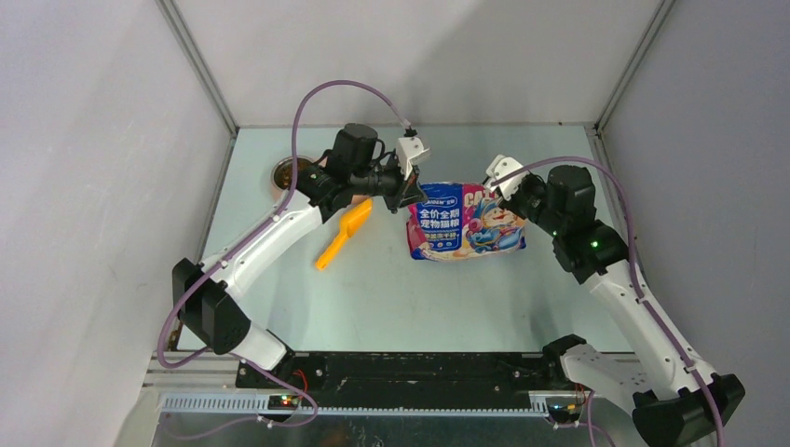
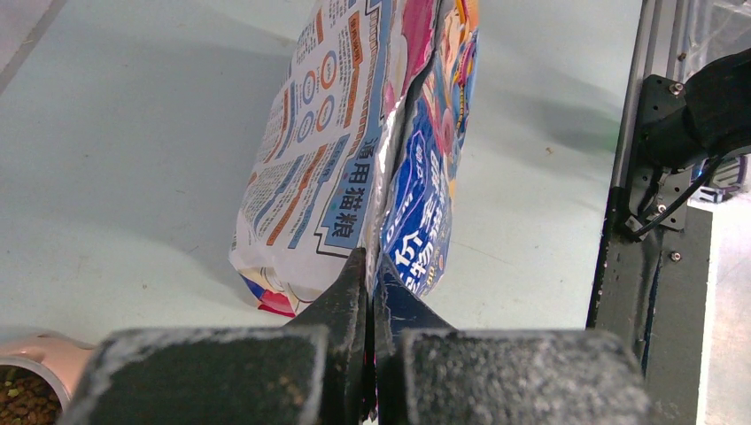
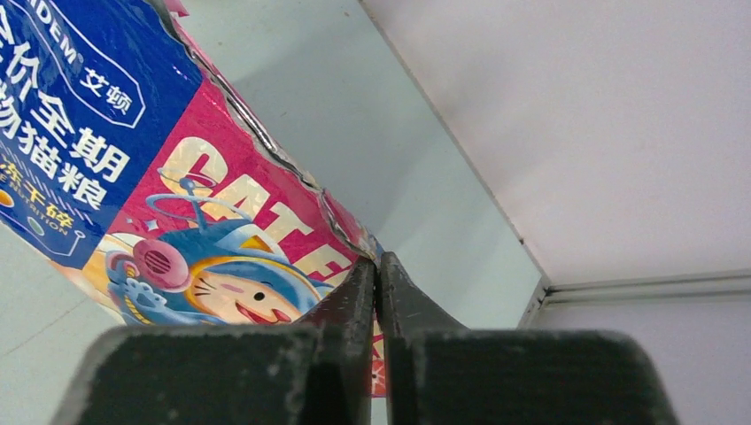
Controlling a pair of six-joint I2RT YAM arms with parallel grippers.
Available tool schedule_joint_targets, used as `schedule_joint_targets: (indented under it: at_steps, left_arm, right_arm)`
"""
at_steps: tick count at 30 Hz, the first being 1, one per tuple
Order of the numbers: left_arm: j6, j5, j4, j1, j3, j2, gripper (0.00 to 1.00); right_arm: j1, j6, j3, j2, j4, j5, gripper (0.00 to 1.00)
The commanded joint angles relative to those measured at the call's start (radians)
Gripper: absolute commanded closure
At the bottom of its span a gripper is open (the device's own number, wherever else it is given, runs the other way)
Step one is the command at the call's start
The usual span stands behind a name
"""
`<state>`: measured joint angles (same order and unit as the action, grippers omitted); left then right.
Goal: Serve the pet food
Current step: Close the pet food bag at the center of the board.
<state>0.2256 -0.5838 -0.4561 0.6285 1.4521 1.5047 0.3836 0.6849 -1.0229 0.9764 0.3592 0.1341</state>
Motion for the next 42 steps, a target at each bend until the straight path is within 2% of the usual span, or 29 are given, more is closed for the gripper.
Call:
schedule_joint_targets:
  at_steps: [1,5,7,8,10,12,18,22,26,28,32,34,42]
  left_arm:
    - [-0.013,-0.029,0.059,-0.023,0.024,-0.104,1.0]
    - [-0.014,-0.029,0.055,-0.024,0.028,-0.101,1.0]
    - [-0.014,-0.033,0.053,-0.024,0.032,-0.098,1.0]
    - [-0.015,-0.035,0.052,-0.024,0.034,-0.096,1.0]
    - [-0.016,-0.035,0.052,-0.024,0.036,-0.091,1.0]
    - [-0.016,-0.038,0.051,-0.024,0.037,-0.089,1.0]
    - [-0.02,-0.044,0.052,-0.024,0.037,-0.085,1.0]
    - [-0.019,-0.042,0.054,-0.024,0.034,-0.087,1.0]
    - [-0.017,-0.04,0.052,-0.024,0.035,-0.086,1.0]
    - [-0.017,-0.036,0.051,-0.024,0.036,-0.086,1.0]
    - [-0.015,-0.022,0.048,-0.024,0.037,-0.088,1.0]
    - [-0.012,-0.015,0.046,-0.024,0.037,-0.09,1.0]
    - [-0.003,0.046,0.045,-0.026,0.036,-0.096,1.0]
  right_arm:
    - [-0.018,-0.005,-0.002,-0.013,-0.078,-0.061,1.0]
    - [-0.021,0.006,-0.001,-0.017,-0.071,-0.033,1.0]
    - [-0.015,0.015,-0.002,-0.019,-0.054,-0.006,0.81]
    - [-0.008,0.019,-0.002,-0.02,-0.041,0.002,0.65]
    - [0.005,0.022,-0.002,-0.021,-0.03,0.024,0.53]
    - [0.02,0.024,-0.002,-0.018,-0.027,0.04,0.47]
    - [0.062,0.031,-0.001,0.024,-0.071,0.003,0.46]
    - [0.078,0.042,-0.002,0.053,-0.08,-0.008,0.47]
    - [0.085,0.046,-0.002,0.065,-0.08,-0.022,0.56]
    - [0.086,0.048,-0.002,0.066,-0.084,-0.038,0.66]
    - [0.086,0.052,-0.002,0.059,-0.093,-0.077,0.93]
    - [0.086,0.05,-0.002,0.054,-0.103,-0.098,1.0]
    - [0.08,0.024,-0.002,0.008,-0.157,-0.175,1.0]
